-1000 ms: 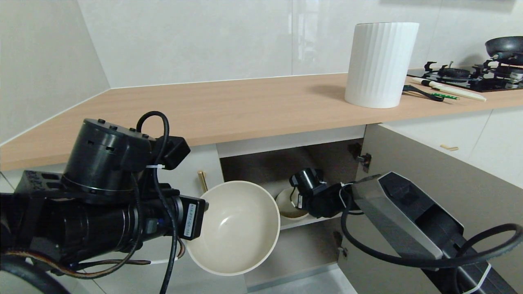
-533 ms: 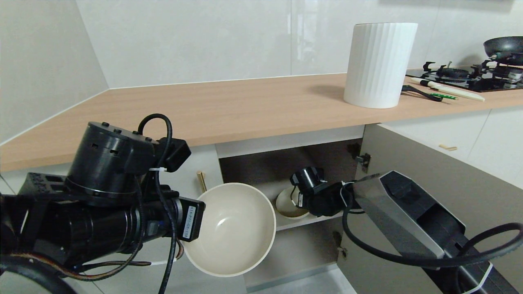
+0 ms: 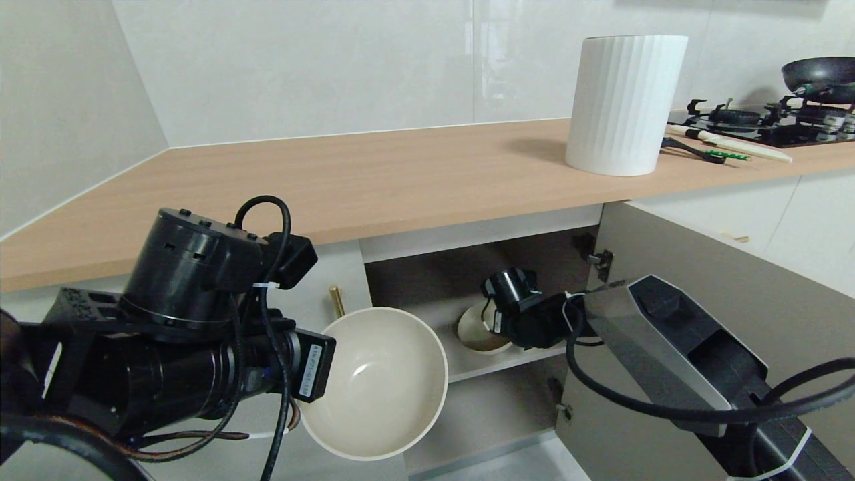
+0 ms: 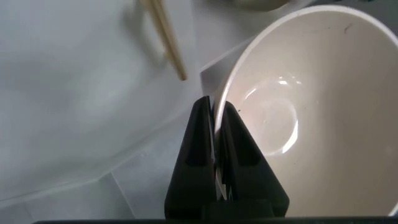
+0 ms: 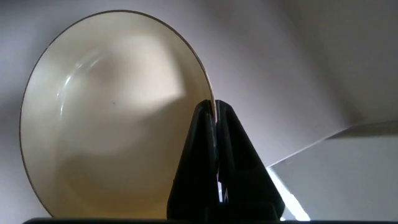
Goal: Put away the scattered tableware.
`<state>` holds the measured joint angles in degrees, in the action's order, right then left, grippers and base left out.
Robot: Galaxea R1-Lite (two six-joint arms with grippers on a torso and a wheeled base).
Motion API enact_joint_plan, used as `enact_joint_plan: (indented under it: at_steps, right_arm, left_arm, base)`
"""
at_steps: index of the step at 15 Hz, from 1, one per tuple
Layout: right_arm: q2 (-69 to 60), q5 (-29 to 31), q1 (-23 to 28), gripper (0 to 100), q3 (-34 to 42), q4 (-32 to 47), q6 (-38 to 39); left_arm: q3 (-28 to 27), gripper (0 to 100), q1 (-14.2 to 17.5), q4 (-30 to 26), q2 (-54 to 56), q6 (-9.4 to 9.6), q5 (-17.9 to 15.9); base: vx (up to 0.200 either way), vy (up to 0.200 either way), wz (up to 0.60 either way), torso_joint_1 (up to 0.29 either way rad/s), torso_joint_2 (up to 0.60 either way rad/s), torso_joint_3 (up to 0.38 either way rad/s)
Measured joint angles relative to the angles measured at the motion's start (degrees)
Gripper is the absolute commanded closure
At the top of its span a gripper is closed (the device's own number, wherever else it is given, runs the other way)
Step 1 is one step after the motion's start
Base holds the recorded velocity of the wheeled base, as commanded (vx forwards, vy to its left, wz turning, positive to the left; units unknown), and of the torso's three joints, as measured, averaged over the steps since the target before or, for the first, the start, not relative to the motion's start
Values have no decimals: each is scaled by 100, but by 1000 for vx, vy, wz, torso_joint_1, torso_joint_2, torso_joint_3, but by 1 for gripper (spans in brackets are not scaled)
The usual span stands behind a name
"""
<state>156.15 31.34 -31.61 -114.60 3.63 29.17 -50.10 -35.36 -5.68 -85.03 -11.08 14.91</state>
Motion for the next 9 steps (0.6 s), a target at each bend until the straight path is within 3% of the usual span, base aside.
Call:
enact_joint_plan:
  at_steps: [8,9]
  right_arm:
    - [96,-52,-16,100,0,-35,-24]
    - [99,-50,-24,0,0,-33,-27]
  left_arm:
    - [0,100,-5,-1,2,-5,0]
    - [0,100,-5,0,5,-5,2]
  base:
    - [0,0,0,0,0,0]
    - [0,0,0,0,0,0]
